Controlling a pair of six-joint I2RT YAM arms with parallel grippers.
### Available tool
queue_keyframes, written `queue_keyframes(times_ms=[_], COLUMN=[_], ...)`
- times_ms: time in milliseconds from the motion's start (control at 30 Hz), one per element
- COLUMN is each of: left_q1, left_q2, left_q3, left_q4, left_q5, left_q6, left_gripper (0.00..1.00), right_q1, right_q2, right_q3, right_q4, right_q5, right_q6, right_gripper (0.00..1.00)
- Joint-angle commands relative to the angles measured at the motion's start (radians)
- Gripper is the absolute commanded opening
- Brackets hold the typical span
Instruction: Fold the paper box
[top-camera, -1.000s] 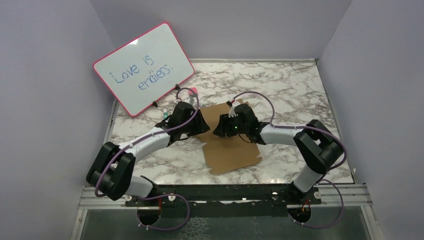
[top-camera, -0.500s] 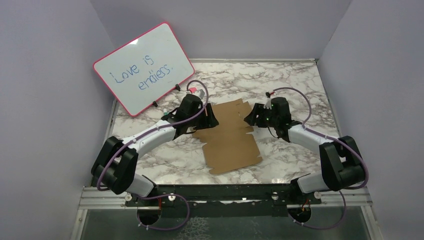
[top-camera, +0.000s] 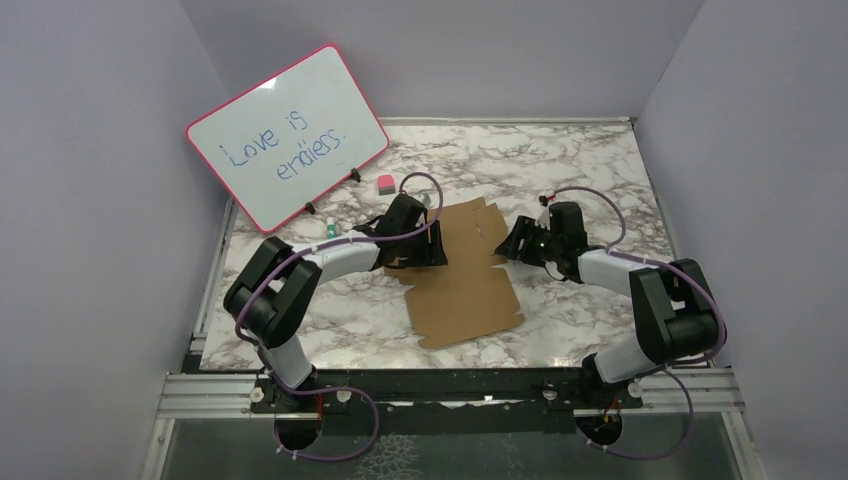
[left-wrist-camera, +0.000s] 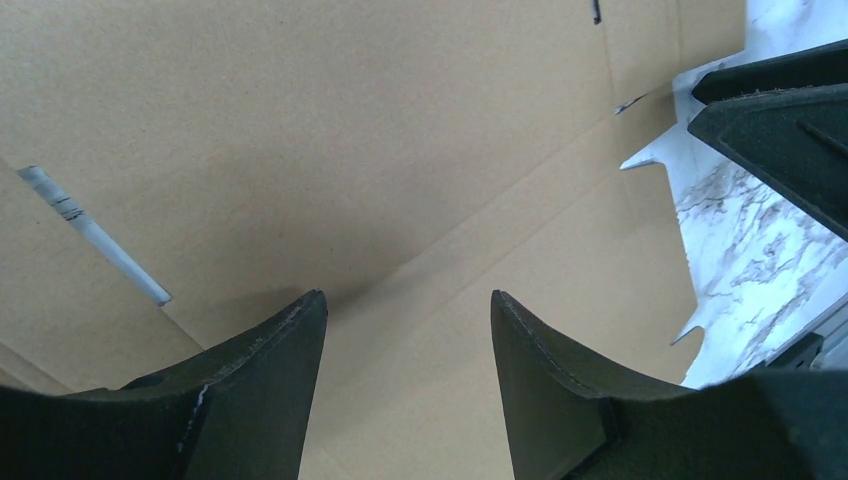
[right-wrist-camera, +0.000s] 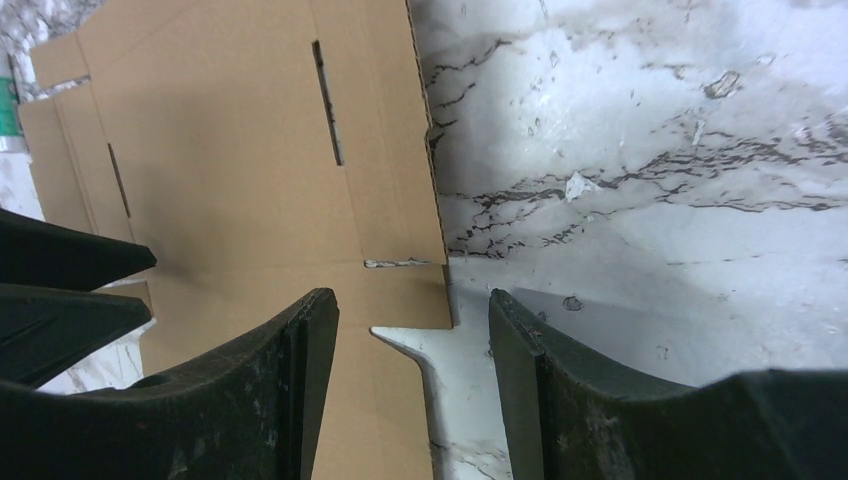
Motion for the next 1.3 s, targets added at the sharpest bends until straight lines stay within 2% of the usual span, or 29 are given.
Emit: queue_keyframes(times_ms=[0, 267, 600, 867, 1267], left_q1=[-0.002, -0.002, -0.002, -0.004, -0.010], left_q2=[0.033, 0.087, 0.104, 0.114, 0.132], left_q3=[0.031, 0.037, 0.025, 0.011, 0.009], left_q4=[0.037, 0.038, 0.050, 0.066, 0.083], left_q5=[0.023, 0.030, 0.027, 0.030, 0.038], left_q6=[0.033, 0.044, 0.032, 0.021, 0.014], left_gripper=[0.63, 0.63, 0.63, 0.63, 0.63], right_q1=[-0.004, -0.004, -0.004, -0.002, 0.008], right_q2=[0.042, 0.082, 0.019, -0.072, -0.076], right_q3=[-0.003, -0.006, -0.016, -0.008, 0.000], right_q4=[0.024, 0.021, 0.016, 0.004, 0.003], right_q5=[-0.062, -0.137, -0.255, -0.290, -0.292], right_q6=[0.010, 0.020, 0.075, 0.122, 0.123], right_gripper=[0.62, 0.62, 0.62, 0.62, 0.62])
